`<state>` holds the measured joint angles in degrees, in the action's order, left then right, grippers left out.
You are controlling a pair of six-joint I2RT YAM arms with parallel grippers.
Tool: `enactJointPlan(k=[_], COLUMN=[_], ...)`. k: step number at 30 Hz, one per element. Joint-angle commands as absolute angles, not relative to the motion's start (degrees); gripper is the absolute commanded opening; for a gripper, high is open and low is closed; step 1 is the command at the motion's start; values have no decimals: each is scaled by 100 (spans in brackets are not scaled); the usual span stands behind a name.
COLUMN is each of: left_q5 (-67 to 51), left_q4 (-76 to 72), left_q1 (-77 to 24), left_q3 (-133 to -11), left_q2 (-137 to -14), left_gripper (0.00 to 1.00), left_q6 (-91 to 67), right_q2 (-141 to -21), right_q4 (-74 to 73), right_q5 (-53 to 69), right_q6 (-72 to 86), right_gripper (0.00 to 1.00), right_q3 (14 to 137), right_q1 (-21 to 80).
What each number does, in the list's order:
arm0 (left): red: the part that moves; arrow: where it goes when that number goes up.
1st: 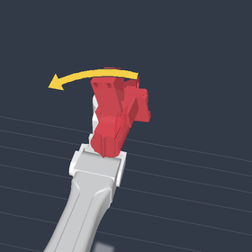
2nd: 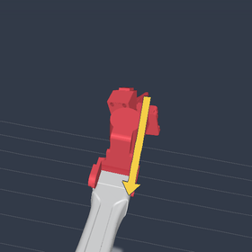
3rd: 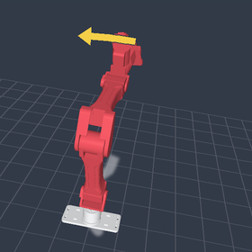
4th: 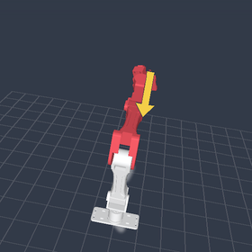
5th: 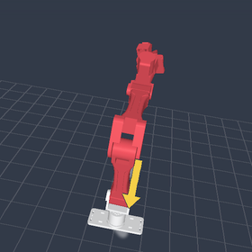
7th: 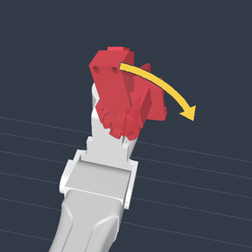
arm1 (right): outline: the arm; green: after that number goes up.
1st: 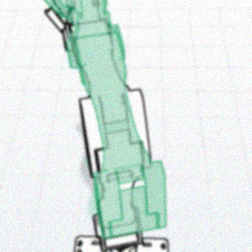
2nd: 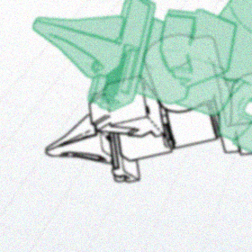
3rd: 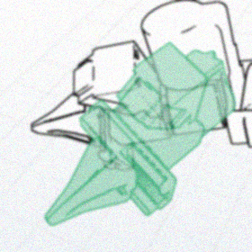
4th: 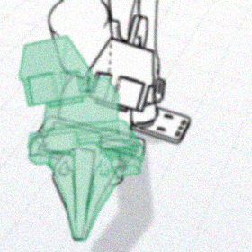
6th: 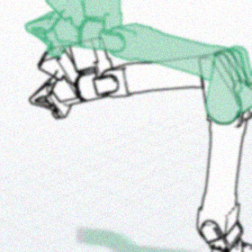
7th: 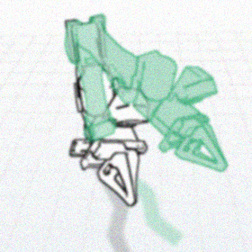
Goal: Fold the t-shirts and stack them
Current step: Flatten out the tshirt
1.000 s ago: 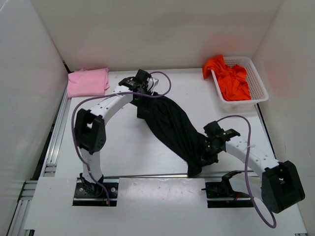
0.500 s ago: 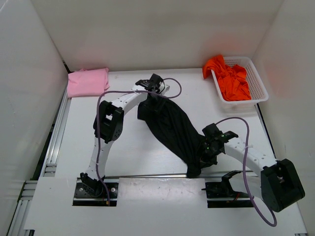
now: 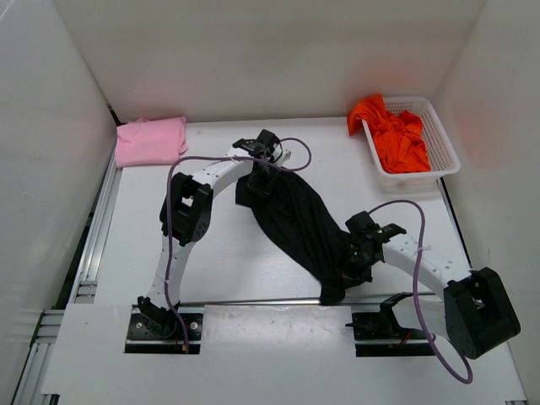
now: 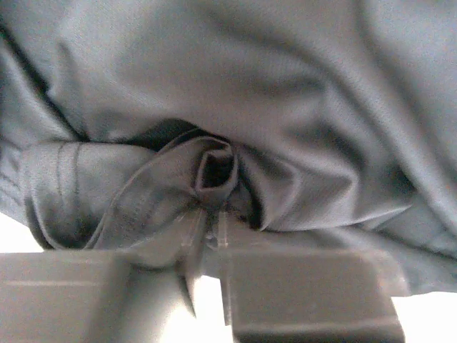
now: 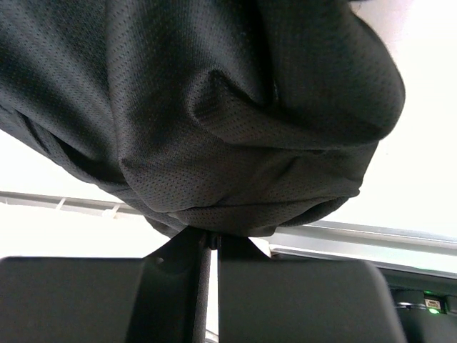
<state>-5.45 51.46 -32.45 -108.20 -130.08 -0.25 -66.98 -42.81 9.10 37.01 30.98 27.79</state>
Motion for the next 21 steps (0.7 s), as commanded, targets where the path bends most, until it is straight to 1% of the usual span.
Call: enactJointPlan(k=[1,3,5,8,9,12,13,16,18,19,21], left_q5=[-573,-519,-352,-37,43,368,491,440,379,326,202], left_q4=[5036,5036,5036,4983,4983,4931,4878,4825,4825,4825,4825], left_q1=[-3270,-3217,-3130,-2813,-2621,-2252,-2163,-1865,-1794,-1793,-1793], left_q3=[-11258,-11259,-11320,-11618,-11741,-12251,-12417,-12323,-11938,-11300,-10525], left_q2=[-12876,-12754,-12430,-12086,-11859,-11341,-11190,-10505,-10109,-9672,-9222], left_gripper=[10,10,10,10,10,10,10,10,10,12,13], left_q6=[0,0,0,0,0,0,0,0,0,0,0], right_q2=[-6715,-6820,-7083,-7785,-8257,-9084,-9227,-9387,-9090,-8940,-8439], right_q4=[-4420,-4421,-4474,-4762,-4929,-5650,-5851,-5854,-5661,-5530,-5082], right_q5=[730,677,624,624,624,694,894,1247,1388,1615,1853], right_q6=[3578,3473,3183,2570,2419,2136,2084,2223,2407,2469,2645], right_gripper=[0,0,0,0,0,0,0,0,0,0,0], right_q3=[3331,3690,4067,5506,6616,8563,9761,11070,10979,10403,9584], right_q1=[2804,2717,2418,1812,1663,1057,968,835,835,835,888])
